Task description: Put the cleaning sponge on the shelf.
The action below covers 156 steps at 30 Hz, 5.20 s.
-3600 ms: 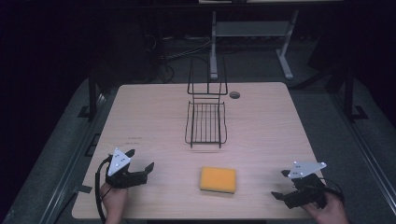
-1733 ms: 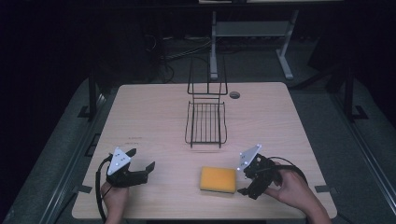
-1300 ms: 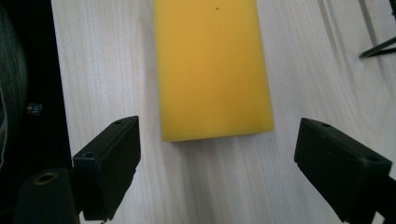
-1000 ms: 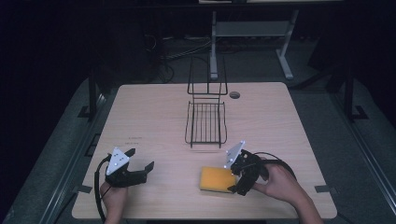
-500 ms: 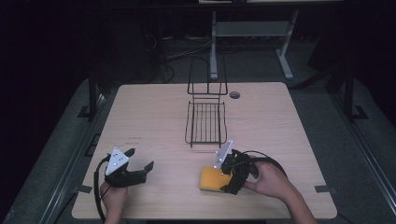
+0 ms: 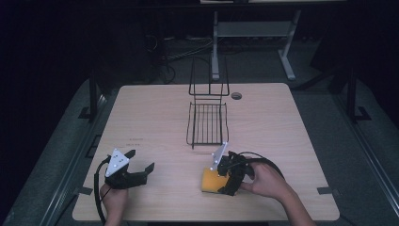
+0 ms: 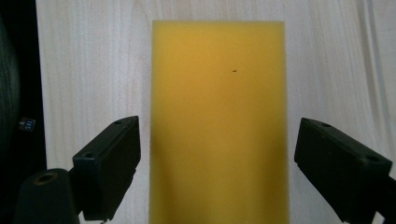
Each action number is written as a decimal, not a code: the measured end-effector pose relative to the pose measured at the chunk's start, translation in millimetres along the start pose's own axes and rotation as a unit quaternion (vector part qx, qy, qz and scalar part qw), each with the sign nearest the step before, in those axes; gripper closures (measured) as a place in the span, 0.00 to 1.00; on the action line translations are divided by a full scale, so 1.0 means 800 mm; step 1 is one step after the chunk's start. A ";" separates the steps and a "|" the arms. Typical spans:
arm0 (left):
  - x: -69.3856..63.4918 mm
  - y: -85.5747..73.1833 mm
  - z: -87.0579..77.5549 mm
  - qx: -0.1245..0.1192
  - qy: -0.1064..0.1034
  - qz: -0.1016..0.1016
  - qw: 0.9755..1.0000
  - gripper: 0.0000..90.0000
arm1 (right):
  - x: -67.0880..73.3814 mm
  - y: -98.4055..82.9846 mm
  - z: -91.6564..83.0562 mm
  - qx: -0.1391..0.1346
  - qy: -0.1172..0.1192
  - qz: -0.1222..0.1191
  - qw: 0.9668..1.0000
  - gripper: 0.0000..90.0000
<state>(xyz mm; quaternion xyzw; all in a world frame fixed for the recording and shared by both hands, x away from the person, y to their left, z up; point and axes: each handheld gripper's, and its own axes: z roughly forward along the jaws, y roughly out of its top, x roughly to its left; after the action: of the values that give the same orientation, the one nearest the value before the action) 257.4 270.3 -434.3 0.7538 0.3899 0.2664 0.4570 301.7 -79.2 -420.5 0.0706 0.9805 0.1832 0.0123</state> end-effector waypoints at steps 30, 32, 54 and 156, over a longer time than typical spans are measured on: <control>0.002 0.000 -0.003 -0.007 -0.001 -0.008 1.000 0.14 | -0.002 0.011 0.029 0.020 0.008 -0.014 1.000 0.16; 0.003 0.000 -0.003 -0.008 -0.002 -0.010 1.000 0.14 | -0.001 0.012 0.030 0.021 0.008 -0.013 1.000 0.16; 0.005 0.000 -0.005 -0.012 -0.002 -0.016 1.000 0.14 | 0.001 0.010 0.035 0.031 0.003 -0.018 0.999 0.24; 0.005 0.000 -0.002 -0.015 -0.009 -0.020 1.000 0.14 | -0.178 0.088 -0.004 0.015 0.012 -0.004 1.000 0.24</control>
<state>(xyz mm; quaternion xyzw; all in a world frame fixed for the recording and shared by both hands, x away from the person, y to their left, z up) 258.4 274.4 -433.4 0.7411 0.3965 0.2562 0.4774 452.1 -36.1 -392.4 0.0644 0.9834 0.1696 0.0005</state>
